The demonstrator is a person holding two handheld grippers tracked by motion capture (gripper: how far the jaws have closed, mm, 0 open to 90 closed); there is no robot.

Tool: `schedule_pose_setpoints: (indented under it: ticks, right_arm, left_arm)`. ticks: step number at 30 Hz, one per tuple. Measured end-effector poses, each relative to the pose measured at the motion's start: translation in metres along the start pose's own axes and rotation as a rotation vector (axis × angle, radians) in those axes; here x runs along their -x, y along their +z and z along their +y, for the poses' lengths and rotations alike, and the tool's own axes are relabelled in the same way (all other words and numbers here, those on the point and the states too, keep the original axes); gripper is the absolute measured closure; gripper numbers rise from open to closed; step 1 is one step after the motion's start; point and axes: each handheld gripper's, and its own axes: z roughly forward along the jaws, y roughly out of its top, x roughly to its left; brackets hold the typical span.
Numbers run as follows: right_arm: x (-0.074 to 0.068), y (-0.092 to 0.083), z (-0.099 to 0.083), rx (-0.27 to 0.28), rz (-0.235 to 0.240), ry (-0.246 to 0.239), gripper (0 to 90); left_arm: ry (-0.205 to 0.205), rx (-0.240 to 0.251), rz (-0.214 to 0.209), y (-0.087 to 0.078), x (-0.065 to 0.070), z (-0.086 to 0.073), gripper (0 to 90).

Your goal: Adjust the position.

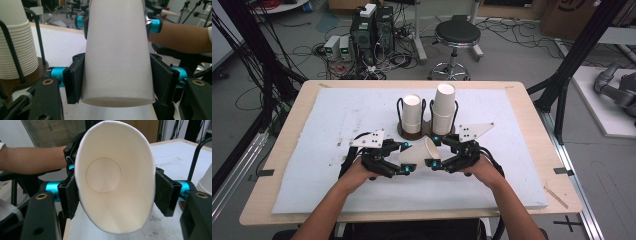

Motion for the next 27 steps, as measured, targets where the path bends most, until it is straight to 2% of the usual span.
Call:
schedule_pose_setpoints:
  ticks: [1, 2, 5, 8, 9, 12, 15, 18, 19, 20, 21, 22, 23, 25, 27]
  right_arm:
    - [0.0001, -0.0002, 0.0000, -0.004, -0.005, -0.004, 33.1]
    - [0.0003, -0.0019, 0.0007, -0.014, -0.012, -0.008, 34.3]
    - [0.0010, -0.0044, 0.0014, -0.029, -0.026, -0.010, 35.0]
    - [0.0025, -0.0058, 0.0017, -0.056, -0.037, -0.004, 35.9]
    - [0.0023, -0.0056, 0.0017, -0.067, -0.037, 0.002, 36.1]
    - [0.0025, -0.0044, 0.0025, -0.076, -0.029, 0.003, 36.3]
    - [0.0026, -0.0043, 0.0033, -0.042, -0.020, 0.024, 31.8]
    - [0.0027, -0.0047, 0.0028, 0.031, -0.022, 0.073, 24.4]
    - [0.0036, -0.0038, 0.0009, 0.057, -0.014, 0.102, 20.1]
    - [0.0036, -0.0038, 0.0009, 0.057, -0.014, 0.102, 20.1]
    - [0.0033, -0.0035, 0.0002, 0.060, -0.008, 0.101, 21.4]
    - [0.0029, -0.0032, 0.0000, 0.064, 0.004, 0.094, 28.3]
    - [0.0022, -0.0031, 0.0004, 0.071, 0.011, 0.083, 30.8]
    - [0.0015, -0.0032, 0.0019, 0.066, 0.010, 0.061, 33.8]
    - [0.0019, -0.0033, 0.0021, 0.051, 0.015, 0.054, 36.6]
  left_arm:
    - [-0.010, -0.012, 0.016, 0.0006, -0.0004, 0.0000, 33.4]
    - [-0.024, -0.018, 0.028, 0.0010, -0.0012, -0.0002, 26.6]
    - [-0.030, -0.029, 0.053, -0.0006, -0.0022, -0.0014, 25.9]
    - [-0.017, -0.036, 0.051, -0.0019, -0.0028, -0.0016, 29.6]
    - [-0.009, -0.040, 0.045, -0.0017, -0.0024, -0.0018, 33.3]
    - [0.008, -0.073, 0.033, -0.0004, -0.0014, -0.0024, 35.4]
    - [0.018, -0.066, 0.018, 0.0011, -0.0005, -0.0019, 36.3]
    - [0.015, -0.017, 0.011, -0.0005, 0.0003, 0.0009, 36.2]
    - [0.008, 0.000, 0.004, -0.0013, 0.0006, 0.0016, 36.2]
    - [0.005, 0.012, 0.001, -0.0022, 0.0003, 0.0022, 36.2]
    - [0.000, 0.022, 0.001, -0.0029, -0.0001, 0.0025, 36.2]
    - [-0.008, 0.029, -0.001, -0.0032, -0.0004, 0.0024, 36.1]
    - [-0.011, 0.032, -0.004, -0.0030, -0.0002, 0.0020, 36.2]
    - [-0.016, 0.010, 0.004, -0.0008, 0.0004, 0.0014, 36.0]
    - [-0.017, -0.019, 0.030, 0.0015, 0.0002, 0.0007, 33.6]
